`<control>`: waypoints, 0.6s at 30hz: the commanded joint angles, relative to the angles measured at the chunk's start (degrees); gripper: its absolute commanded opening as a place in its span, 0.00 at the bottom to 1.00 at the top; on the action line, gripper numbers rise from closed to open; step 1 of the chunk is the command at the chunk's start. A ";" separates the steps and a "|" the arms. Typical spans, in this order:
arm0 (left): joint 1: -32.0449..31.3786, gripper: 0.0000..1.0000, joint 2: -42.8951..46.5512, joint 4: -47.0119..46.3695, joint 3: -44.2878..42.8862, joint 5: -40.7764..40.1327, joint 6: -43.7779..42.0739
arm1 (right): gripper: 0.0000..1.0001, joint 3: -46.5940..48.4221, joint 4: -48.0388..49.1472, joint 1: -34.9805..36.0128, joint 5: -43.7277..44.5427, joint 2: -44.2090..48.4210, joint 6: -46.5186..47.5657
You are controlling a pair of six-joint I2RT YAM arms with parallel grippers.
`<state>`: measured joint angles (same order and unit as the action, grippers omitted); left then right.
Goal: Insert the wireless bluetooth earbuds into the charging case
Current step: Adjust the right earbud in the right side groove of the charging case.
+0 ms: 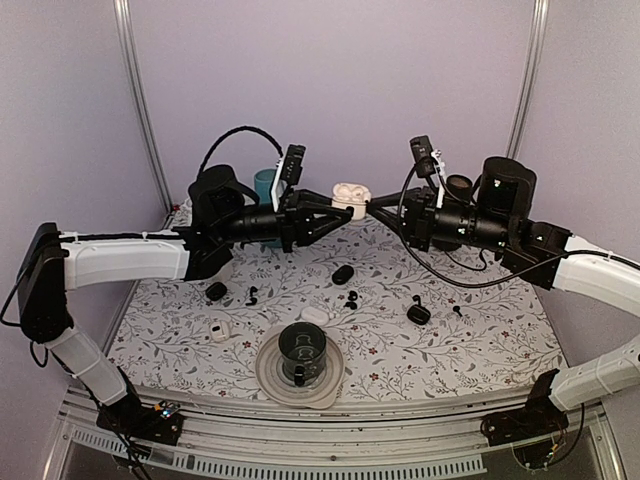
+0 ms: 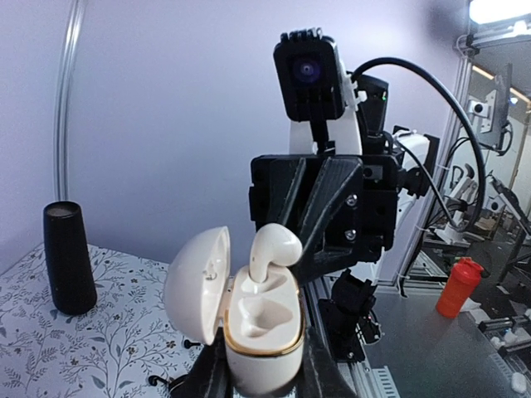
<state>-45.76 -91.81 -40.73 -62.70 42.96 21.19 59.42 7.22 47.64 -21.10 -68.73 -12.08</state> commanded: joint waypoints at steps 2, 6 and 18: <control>-2.58 0.00 1.55 5.87 -0.98 -4.05 -5.39 | 0.11 1.53 1.85 1.09 2.51 -0.58 -3.24; -3.51 0.00 2.14 7.78 -1.06 -6.57 -8.09 | 0.11 2.02 0.98 1.10 3.90 -0.76 -4.45; -6.29 0.00 1.99 12.64 -2.32 -12.19 -13.99 | 0.11 2.79 -1.24 1.20 6.44 -1.23 -6.42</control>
<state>-48.77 -89.91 -31.83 -63.57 31.20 10.50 59.96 4.84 47.90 -15.29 -69.30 -17.23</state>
